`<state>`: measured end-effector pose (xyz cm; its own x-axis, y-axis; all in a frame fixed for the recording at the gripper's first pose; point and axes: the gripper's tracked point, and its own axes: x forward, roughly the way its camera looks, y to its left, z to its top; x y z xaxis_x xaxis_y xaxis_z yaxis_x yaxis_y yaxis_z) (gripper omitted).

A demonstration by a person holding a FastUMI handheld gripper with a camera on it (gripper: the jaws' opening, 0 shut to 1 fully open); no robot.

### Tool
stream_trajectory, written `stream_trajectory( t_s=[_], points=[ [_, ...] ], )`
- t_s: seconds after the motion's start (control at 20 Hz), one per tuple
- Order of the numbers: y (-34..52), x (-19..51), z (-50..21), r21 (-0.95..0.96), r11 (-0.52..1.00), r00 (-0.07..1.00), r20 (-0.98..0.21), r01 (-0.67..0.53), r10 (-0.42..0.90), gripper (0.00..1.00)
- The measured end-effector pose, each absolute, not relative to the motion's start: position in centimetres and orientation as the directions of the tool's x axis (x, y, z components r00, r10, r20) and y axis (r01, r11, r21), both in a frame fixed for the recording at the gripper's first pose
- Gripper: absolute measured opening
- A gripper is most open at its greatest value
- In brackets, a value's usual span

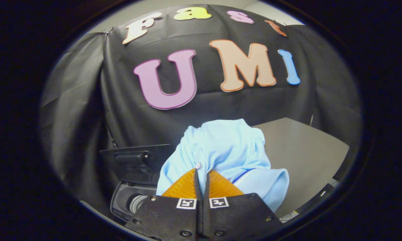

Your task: Put the clothes into the washing machine and then close the washing machine lid.

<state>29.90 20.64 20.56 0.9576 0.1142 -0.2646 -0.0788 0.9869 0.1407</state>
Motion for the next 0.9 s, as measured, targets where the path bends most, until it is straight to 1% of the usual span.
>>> stream_trajectory(
  t_s=[0.25, 0.5, 0.65, 0.75, 0.8, 0.9],
  points=[
    [29.0, 29.9, 20.4, 0.176, 0.958, 0.929, -0.256, -0.228, 0.268, 0.00],
    [34.8, 31.0, 18.9, 0.161, 0.936, 0.900, -0.266, -0.312, 0.345, 0.00],
    [37.2, 31.7, 16.9, 0.183, 0.922, 0.872, -0.306, -0.341, 0.383, 0.00],
    [38.4, 31.8, 14.1, 0.186, 0.918, 0.834, -0.383, -0.351, 0.397, 0.00],
    [38.7, 31.8, 12.6, 0.194, 0.918, 0.816, -0.422, -0.345, 0.396, 0.01],
    [39.0, 32.3, 11.7, 0.195, 0.920, 0.817, -0.424, -0.340, 0.391, 0.13]
  ],
)
